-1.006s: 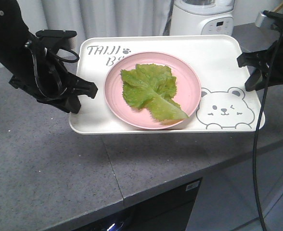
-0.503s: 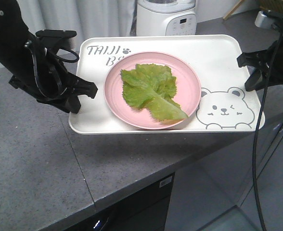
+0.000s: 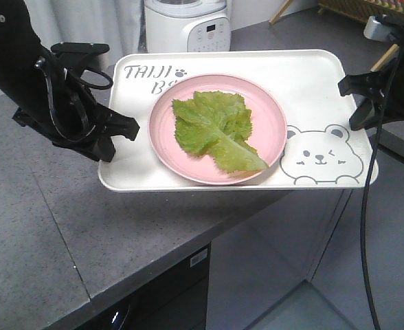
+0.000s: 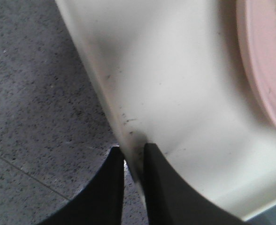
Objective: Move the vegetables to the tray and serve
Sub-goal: 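Drive the base away while holding the tray with both grippers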
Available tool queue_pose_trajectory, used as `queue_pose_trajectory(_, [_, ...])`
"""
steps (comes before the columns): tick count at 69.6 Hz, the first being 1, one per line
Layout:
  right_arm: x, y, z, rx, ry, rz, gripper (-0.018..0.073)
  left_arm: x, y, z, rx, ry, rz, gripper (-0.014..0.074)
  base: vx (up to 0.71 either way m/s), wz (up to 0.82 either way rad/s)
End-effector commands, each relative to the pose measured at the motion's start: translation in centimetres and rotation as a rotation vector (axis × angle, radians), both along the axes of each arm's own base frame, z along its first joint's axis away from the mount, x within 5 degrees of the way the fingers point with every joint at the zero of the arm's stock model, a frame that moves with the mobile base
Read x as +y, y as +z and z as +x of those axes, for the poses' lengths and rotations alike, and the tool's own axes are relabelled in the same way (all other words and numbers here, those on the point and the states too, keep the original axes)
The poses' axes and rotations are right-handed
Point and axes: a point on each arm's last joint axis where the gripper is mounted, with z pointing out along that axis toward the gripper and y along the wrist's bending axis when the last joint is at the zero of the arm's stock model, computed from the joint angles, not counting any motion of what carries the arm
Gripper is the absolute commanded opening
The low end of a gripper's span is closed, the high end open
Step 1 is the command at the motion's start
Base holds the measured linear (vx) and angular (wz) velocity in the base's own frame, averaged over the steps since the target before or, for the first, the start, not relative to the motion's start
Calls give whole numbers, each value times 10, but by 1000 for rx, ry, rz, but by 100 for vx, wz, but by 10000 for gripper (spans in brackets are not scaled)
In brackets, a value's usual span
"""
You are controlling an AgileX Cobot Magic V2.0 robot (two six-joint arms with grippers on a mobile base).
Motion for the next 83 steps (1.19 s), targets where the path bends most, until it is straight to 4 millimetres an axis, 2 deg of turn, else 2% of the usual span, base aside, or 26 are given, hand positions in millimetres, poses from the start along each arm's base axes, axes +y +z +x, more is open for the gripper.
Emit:
queue_pose_trajectory(1, [9,30,-15,-74,33,63,-6,-8,28,-15,-75,-50,-95,-6,0,-28])
queue_pose_trajectory(83, [9,30,-15,-74,33,63,-6,-8,28,-15,-75,-50,-95,-6,0,-29])
